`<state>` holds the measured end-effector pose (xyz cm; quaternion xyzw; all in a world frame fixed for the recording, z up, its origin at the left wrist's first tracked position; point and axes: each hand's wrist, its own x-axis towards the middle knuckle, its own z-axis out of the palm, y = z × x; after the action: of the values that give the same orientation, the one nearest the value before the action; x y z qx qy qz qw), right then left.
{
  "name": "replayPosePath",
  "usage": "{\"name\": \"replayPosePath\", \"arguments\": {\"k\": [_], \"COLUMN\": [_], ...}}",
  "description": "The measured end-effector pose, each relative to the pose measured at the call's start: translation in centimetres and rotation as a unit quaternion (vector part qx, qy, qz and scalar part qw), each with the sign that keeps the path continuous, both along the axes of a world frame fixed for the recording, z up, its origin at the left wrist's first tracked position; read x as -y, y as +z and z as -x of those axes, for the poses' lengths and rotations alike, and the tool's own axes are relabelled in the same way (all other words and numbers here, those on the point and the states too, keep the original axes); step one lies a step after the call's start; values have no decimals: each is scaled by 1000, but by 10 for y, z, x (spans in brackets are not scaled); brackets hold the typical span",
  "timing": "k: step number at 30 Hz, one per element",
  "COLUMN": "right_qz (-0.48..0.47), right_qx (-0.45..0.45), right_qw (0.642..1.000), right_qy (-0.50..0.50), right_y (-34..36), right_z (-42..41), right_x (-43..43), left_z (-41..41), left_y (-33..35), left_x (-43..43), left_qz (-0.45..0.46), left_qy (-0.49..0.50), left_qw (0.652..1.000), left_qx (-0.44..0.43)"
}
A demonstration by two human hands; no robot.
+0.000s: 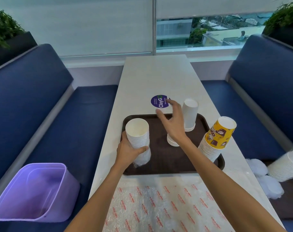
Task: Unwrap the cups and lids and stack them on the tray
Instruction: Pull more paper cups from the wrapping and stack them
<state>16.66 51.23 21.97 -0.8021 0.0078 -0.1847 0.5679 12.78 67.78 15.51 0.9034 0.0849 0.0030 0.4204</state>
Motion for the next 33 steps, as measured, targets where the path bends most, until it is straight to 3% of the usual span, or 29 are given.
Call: {"name": "replayPosePath", "arguments": {"k": [5, 11, 33], "right_qz": [151, 345, 450], "right_qx": [-115, -159, -156], "right_qw": [957, 893, 840], "right_qy": [218, 242, 261], "right_y": [33, 44, 60], "right_z": [5, 1, -3], "right_x": [-24, -31, -44], "left_z": [2, 0, 0], "left_y": [4, 6, 6], "left_x": [12, 13, 13], "left_qz": [-5, -51, -81], "left_qy": [0, -4, -18], "left_qw": [1000, 998, 995], "left_qx": [-15, -32, -55]}}
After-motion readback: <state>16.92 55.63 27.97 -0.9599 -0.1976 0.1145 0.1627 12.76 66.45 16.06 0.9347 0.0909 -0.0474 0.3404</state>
